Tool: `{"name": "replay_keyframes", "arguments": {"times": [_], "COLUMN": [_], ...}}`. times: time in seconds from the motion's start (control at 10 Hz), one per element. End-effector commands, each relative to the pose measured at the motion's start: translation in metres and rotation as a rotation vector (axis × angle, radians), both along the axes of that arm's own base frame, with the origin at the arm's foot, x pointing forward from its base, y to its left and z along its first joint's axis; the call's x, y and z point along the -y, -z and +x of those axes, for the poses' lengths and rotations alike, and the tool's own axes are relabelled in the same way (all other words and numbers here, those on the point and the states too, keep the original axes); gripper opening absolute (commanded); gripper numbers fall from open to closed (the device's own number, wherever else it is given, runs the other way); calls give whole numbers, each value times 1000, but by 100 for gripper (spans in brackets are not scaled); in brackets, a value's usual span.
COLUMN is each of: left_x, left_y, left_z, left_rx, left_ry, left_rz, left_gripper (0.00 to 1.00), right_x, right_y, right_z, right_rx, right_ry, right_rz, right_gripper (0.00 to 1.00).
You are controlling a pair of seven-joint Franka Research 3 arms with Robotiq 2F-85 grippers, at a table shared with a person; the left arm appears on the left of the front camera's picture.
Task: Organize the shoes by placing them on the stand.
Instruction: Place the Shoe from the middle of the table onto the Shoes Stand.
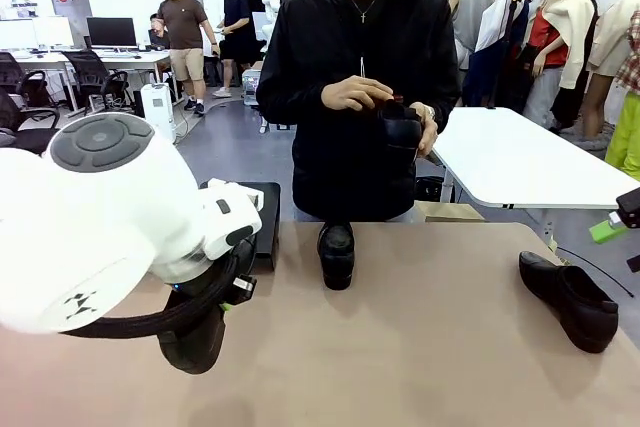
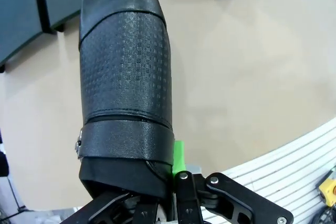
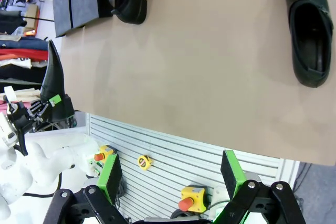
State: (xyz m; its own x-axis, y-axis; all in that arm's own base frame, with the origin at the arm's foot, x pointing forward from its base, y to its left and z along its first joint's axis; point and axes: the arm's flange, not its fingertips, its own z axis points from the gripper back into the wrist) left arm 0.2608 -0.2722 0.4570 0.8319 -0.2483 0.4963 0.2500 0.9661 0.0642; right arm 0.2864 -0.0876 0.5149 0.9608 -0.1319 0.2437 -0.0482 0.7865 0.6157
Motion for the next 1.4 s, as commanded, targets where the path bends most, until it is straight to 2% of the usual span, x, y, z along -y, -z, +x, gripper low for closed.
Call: {"name": "replay_keyframes", "arguments": {"times": [0.0, 0.1, 0.2, 0.3, 0.4, 0.5, 0.6, 0.7, 0.8, 0.9, 1.3], "left_x": [4, 3, -2, -8, -15, -21, -26, -28, -29, -28, -37], "left_y": [-24, -37, -51, -57, -53, -45, -35, -24, -13, -4, 7], "left_z": [63, 109, 162, 207, 256, 288, 314, 332, 346, 353, 358], "left_rx": [41, 24, 69, 32, 71, 66, 109, 149, 96, 100, 32], "left_ry": [-98, -96, -134, -95, -154, -124, -140, -157, -125, -157, -242], "left_rz": [38, 63, 59, 6, 43, 15, 9, 37, 5, 36, 119], "left_gripper": [0, 0, 0, 0, 0, 0, 0, 0, 0, 0, 0], "right_x": [-1, -1, -1, -1, -1, -1, -1, -1, -1, -1, -1], "right_y": [-4, -4, -4, -4, -4, -4, -4, -4, -4, -4, -4], "right_z": [1, 1, 1, 1, 1, 1, 1, 1, 1, 1, 1], "right_rx": [2, 2, 2, 2, 2, 2, 2, 2, 2, 2, 2], "right_ry": [4, 4, 4, 4, 4, 4, 4, 4, 4, 4, 4], "right_rz": [32, 32, 32, 32, 32, 32, 32, 32, 32, 32, 32], "right_gripper": [100, 100, 100, 100, 100, 100, 100, 100, 100, 100, 100]}}
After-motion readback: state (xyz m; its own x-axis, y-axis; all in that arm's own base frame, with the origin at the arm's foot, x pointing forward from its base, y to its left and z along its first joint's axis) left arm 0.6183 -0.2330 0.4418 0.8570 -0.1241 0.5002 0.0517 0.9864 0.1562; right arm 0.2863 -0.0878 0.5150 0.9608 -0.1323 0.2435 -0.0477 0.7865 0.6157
